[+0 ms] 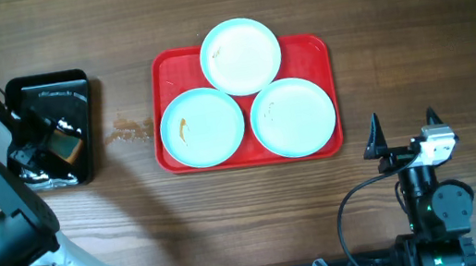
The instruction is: Clean dirty plates on tray and stack at the side
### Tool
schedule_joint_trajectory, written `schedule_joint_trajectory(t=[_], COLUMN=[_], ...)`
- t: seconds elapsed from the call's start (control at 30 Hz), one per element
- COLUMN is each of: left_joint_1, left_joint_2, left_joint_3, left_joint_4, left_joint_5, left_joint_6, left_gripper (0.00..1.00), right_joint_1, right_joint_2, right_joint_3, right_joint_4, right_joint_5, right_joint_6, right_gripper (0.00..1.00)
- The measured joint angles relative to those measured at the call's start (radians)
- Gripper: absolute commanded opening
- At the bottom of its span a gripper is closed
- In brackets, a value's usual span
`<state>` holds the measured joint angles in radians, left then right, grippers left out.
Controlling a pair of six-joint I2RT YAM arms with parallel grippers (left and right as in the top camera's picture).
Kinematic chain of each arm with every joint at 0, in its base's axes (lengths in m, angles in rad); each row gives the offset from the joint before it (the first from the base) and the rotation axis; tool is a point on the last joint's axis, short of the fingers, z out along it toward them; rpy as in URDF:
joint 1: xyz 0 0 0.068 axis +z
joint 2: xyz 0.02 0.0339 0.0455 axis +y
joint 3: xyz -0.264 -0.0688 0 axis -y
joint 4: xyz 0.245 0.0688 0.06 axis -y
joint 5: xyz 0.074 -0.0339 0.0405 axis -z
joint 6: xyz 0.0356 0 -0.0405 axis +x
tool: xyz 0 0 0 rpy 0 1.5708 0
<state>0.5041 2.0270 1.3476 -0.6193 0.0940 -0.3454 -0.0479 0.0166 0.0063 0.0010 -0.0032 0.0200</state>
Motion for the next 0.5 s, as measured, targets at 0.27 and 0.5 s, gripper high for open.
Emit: schedule_joint_trajectory(t=[0.27,0.5], left_joint_1=[0.0,0.0], left_joint_2=[-0.004,-0.002], left_joint_3=[0.009,0.007], left_joint_4=[-0.091,-0.148], left_joint_5=[-0.022,-0.018], left_joint_6=[0.0,-0.006], left_gripper=[0.82,0.04], right_joint_1=[0.0,0.0], right_joint_2=[0.0,0.0], right_joint_3=[0.0,0.0], right_joint_4=[0.0,0.0], right_joint_5=[0.0,0.0], right_joint_6=[0.0,0.0], right_gripper=[1.0,1.0])
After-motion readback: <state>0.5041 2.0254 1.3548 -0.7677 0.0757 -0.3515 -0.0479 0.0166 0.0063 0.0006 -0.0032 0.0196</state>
